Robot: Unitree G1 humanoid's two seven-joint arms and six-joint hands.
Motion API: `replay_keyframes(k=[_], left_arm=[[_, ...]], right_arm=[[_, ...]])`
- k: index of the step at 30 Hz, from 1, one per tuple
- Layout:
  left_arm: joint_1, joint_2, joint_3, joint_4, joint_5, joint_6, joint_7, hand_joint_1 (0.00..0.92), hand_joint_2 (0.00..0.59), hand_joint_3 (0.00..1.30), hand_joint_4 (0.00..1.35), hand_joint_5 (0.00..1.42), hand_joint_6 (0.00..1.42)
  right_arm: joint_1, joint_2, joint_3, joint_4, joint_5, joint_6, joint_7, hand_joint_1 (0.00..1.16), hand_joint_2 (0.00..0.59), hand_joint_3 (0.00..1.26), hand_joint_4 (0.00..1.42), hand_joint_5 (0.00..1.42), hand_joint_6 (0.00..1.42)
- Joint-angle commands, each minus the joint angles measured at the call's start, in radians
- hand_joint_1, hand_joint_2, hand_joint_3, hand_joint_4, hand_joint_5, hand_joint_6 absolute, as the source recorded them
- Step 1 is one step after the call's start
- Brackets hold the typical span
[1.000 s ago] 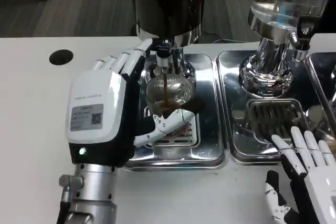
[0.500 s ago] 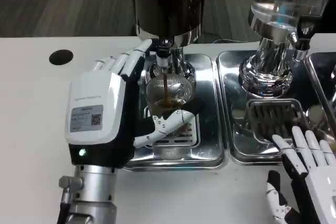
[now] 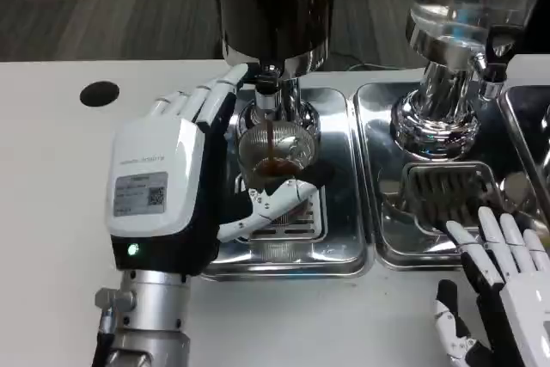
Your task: Grasp the cup under the faucet to collect the drink, then remove the cup.
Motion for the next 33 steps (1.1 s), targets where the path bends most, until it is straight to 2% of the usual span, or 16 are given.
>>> replay_keyframes(k=[1, 4, 9, 14, 16, 20, 24, 28, 30, 33], left_arm=[[0.018, 0.01, 0.021, -0.019, 0.004, 0.01, -0.009, 0.0, 0.067, 0.22, 0.11, 0.32, 0.31], [0.017, 0.009, 0.031, -0.031, 0.003, 0.012, -0.012, 0.0, 0.059, 0.16, 0.01, 0.25, 0.26], [0.026, 0.009, 0.041, -0.043, 0.002, 0.008, -0.005, 0.0, 0.056, 0.12, 0.0, 0.2, 0.22], [0.084, 0.029, 0.065, -0.08, 0.0, -0.007, 0.011, 0.0, 0.051, 0.11, 0.0, 0.17, 0.19], [0.127, 0.042, 0.083, -0.093, -0.007, -0.023, 0.025, 0.0, 0.048, 0.1, 0.0, 0.16, 0.18], [0.232, 0.07, 0.125, -0.053, -0.044, -0.069, 0.073, 0.0, 0.038, 0.08, 0.0, 0.14, 0.14], [0.308, 0.099, 0.148, 0.029, -0.063, -0.122, 0.129, 0.0, 0.037, 0.07, 0.0, 0.12, 0.1], [0.353, 0.134, 0.169, 0.121, -0.082, -0.179, 0.194, 0.0, 0.029, 0.07, 0.0, 0.11, 0.08], [0.365, 0.144, 0.178, 0.156, -0.093, -0.188, 0.207, 0.0, 0.025, 0.07, 0.0, 0.09, 0.07], [0.375, 0.149, 0.186, 0.196, -0.103, -0.193, 0.213, 0.0, 0.026, 0.04, 0.0, 0.07, 0.05]], right_arm=[[0.001, -0.003, -0.005, -0.005, 0.004, -0.002, -0.007, 0.29, 0.567, 0.17, 0.0, 0.0, 0.03], [0.0, -0.003, -0.005, 0.001, 0.009, -0.004, -0.006, 0.3, 0.567, 0.17, 0.0, 0.0, 0.03], [-0.001, -0.002, -0.004, 0.006, 0.01, -0.009, -0.01, 0.29, 0.572, 0.17, 0.0, 0.0, 0.03], [0.003, -0.005, -0.007, 0.0, 0.016, -0.014, -0.011, 0.29, 0.566, 0.17, 0.0, 0.0, 0.03], [0.006, -0.011, -0.013, -0.006, 0.025, -0.02, -0.007, 0.29, 0.554, 0.17, 0.0, 0.0, 0.03], [0.005, -0.021, -0.03, -0.027, 0.051, -0.03, 0.02, 0.29, 0.49, 0.14, 0.0, 0.0, 0.03], [-0.021, -0.025, -0.051, -0.058, 0.1, -0.027, 0.091, 0.29, 0.419, 0.11, 0.0, 0.0, 0.03], [-0.084, -0.007, -0.073, -0.086, 0.198, -0.011, 0.216, 0.3, 0.369, 0.06, 0.0, 0.0, 0.02], [-0.129, 0.01, -0.068, -0.092, 0.236, 0.012, 0.283, 0.33, 0.342, 0.01, 0.0, 0.0, 0.01], [-0.19, 0.035, -0.054, -0.094, 0.279, 0.05, 0.373, 0.41, 0.297, 0.0, 0.0, 0.0, 0.0]])
